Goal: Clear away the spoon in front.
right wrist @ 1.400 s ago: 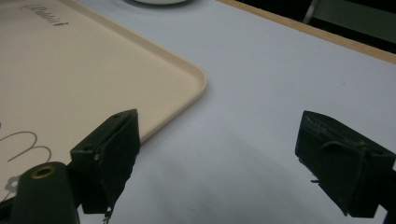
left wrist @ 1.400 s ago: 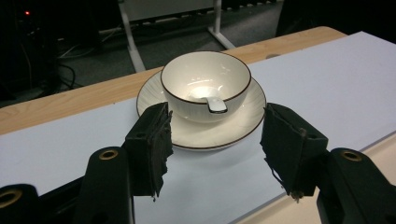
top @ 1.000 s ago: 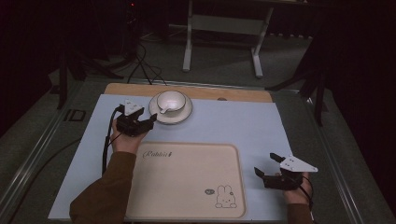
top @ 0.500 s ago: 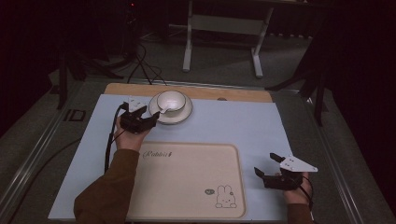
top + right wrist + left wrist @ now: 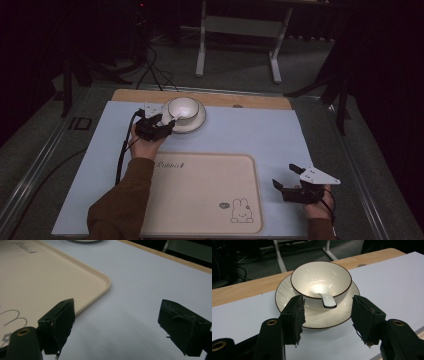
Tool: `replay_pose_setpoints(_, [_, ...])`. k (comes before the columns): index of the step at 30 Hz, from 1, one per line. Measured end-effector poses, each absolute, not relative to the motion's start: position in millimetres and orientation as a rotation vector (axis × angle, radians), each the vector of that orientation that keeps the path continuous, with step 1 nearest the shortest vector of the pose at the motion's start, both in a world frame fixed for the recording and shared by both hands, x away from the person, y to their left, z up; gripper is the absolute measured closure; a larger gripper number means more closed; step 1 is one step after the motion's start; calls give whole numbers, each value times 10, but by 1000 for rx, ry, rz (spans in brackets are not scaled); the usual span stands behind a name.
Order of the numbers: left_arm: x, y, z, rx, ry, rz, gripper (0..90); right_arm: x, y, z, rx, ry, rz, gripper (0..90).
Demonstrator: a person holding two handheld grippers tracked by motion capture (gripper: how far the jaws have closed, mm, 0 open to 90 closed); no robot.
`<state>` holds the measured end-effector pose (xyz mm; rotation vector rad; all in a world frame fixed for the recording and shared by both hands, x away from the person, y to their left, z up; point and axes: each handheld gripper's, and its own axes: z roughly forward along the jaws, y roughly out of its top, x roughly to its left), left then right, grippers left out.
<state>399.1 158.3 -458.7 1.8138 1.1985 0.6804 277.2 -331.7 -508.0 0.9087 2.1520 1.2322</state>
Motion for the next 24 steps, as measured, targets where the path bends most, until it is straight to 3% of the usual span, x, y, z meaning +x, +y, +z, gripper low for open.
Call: replay_pose_setpoints(24, [4343,1396,-4777,1872,1241,639,528,2774,-3320,-5080,907,2153,1229,139])
